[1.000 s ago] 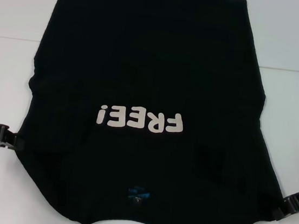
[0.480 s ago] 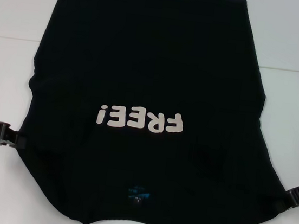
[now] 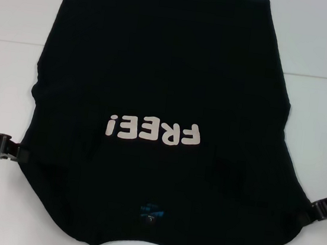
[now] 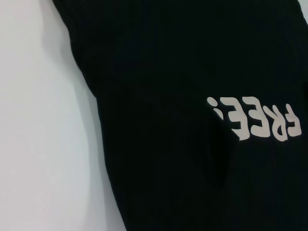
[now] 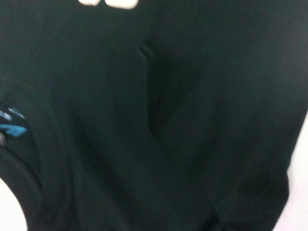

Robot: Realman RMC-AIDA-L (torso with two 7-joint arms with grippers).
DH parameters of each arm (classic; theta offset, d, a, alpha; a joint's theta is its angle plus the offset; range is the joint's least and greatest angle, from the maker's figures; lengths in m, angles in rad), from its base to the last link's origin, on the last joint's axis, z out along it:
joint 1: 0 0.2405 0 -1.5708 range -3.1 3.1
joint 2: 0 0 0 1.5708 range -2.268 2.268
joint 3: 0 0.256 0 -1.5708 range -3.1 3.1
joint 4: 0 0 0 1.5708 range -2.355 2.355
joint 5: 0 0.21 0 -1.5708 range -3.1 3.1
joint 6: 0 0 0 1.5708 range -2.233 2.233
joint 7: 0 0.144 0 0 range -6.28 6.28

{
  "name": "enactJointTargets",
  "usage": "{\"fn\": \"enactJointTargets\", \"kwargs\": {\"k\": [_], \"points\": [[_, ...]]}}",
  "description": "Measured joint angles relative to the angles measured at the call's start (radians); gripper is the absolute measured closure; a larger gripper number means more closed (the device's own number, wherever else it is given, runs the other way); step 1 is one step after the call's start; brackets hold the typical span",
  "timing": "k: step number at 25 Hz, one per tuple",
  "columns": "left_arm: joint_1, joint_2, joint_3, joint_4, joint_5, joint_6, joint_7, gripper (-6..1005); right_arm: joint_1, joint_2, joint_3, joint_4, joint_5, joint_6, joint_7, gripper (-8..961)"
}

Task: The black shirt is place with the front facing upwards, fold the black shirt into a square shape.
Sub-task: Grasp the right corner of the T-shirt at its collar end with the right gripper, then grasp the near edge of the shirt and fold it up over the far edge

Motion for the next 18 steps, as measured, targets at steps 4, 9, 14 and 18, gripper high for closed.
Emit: {"fn": "enactJointTargets", "kwargs": {"k": [4, 9, 14, 18], "points": [[0.004, 0.001, -0.003, 0.000, -0.020, 0.007, 0.006, 960, -0.011, -0.021, 0.028, -0.001, 0.062, -0.010, -0.015, 915], [0.010, 0.006, -0.015, 0.000, -0.041, 0.008, 0.010, 960, -0.018, -0.031, 0.099, -0.002, 0.105, -0.014, -0.048, 915], [0.012, 0.008, -0.053, -0.013, -0.055, 0.006, 0.034, 961, -0.026, -0.034, 0.150, 0.007, 0.149, -0.008, -0.077, 914], [0.008, 0.023, -0.068, -0.058, -0.070, 0.008, 0.056, 961, -0.041, -0.034, 0.156, 0.011, 0.185, -0.003, -0.091, 915]]}}
